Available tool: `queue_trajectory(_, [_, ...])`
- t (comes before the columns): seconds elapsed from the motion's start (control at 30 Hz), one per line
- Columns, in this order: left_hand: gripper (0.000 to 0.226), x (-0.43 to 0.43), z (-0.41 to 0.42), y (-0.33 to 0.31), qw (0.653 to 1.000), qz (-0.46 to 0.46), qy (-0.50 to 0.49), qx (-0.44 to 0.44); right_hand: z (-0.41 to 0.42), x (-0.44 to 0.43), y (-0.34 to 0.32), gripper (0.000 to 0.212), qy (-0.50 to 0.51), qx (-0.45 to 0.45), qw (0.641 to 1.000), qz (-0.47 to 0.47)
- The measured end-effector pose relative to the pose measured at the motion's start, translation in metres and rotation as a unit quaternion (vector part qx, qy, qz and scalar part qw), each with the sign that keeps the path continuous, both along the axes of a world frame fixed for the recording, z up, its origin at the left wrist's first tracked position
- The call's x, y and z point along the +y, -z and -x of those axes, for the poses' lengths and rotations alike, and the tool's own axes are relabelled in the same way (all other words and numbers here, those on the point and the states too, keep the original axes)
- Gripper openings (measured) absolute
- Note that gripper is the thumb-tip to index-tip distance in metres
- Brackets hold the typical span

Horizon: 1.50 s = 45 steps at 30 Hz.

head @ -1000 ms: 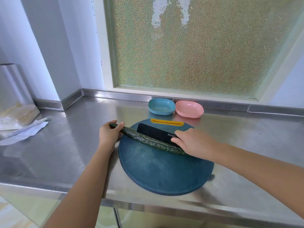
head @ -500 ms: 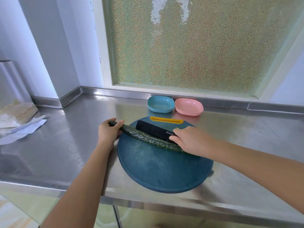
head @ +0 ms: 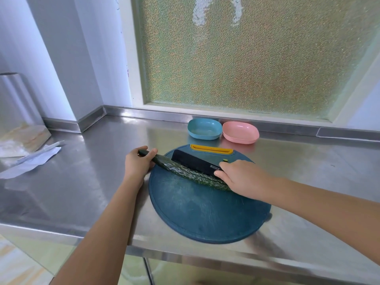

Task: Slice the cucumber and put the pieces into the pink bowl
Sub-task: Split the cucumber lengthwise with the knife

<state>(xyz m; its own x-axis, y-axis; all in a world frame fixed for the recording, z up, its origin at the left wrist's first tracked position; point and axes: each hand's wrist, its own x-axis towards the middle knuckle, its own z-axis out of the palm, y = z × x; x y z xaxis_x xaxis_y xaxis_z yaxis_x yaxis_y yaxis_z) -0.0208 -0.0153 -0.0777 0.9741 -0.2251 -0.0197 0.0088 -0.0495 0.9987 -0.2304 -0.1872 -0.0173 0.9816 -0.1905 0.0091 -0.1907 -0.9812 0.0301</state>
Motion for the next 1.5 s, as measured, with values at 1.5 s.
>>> queue_trajectory(1.5, [0.042,0.002,0.003,0.001,0.999,0.052,0.002,0.003,-0.01,0.004,-0.019,0.035,-0.046,0.104,0.99,0.081])
